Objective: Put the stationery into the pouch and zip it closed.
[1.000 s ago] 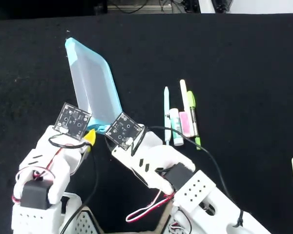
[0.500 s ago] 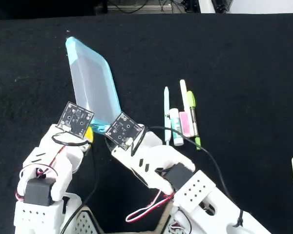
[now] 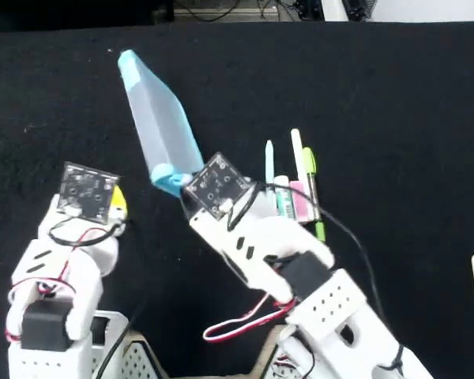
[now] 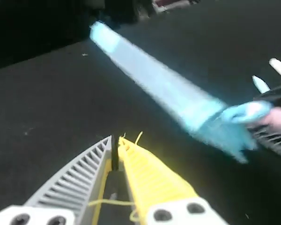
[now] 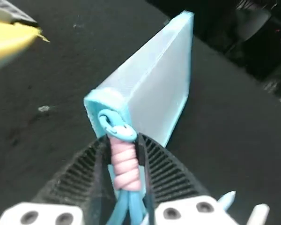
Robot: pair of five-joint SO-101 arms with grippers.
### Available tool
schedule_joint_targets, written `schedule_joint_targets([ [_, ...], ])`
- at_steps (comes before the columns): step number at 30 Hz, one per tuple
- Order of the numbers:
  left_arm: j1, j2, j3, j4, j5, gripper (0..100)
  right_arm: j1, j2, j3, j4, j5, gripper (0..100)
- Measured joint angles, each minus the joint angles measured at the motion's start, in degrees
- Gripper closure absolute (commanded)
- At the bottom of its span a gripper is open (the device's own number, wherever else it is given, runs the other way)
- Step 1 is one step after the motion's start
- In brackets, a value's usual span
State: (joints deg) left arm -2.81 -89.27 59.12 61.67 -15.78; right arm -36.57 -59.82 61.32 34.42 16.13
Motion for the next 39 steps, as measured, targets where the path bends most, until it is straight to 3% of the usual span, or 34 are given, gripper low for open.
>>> schedule_joint_targets([
  [7, -1.32, 0.35, -9.49, 8.7, 0.09, 96, 0.35, 0.0, -11.96, 7.12, 5.36, 98.8],
  [10, -1.32, 4.22, -16.53, 13.19, 0.26, 91, 0.35, 0.0, -15.65, 9.32, 6.24, 98.8],
  [19, -1.32, 31.21, -44.13, 28.66, 4.4, 85, -1.32, 7.82, -28.4, 21.8, 6.24, 98.8],
  [25, -1.32, 42.9, -60.31, 31.56, 6.86, 85, -5.01, 8.26, -28.48, 24.53, 6.24, 98.8],
  [32, 1.58, 46.51, -62.24, 38.24, 2.9, 85, -6.33, 6.33, -26.11, 24.88, 6.24, 98.8],
  [39, 2.2, 45.54, -53.98, 35.6, 2.02, 86, -6.33, 5.71, -20.22, 23.65, 6.24, 98.8],
])
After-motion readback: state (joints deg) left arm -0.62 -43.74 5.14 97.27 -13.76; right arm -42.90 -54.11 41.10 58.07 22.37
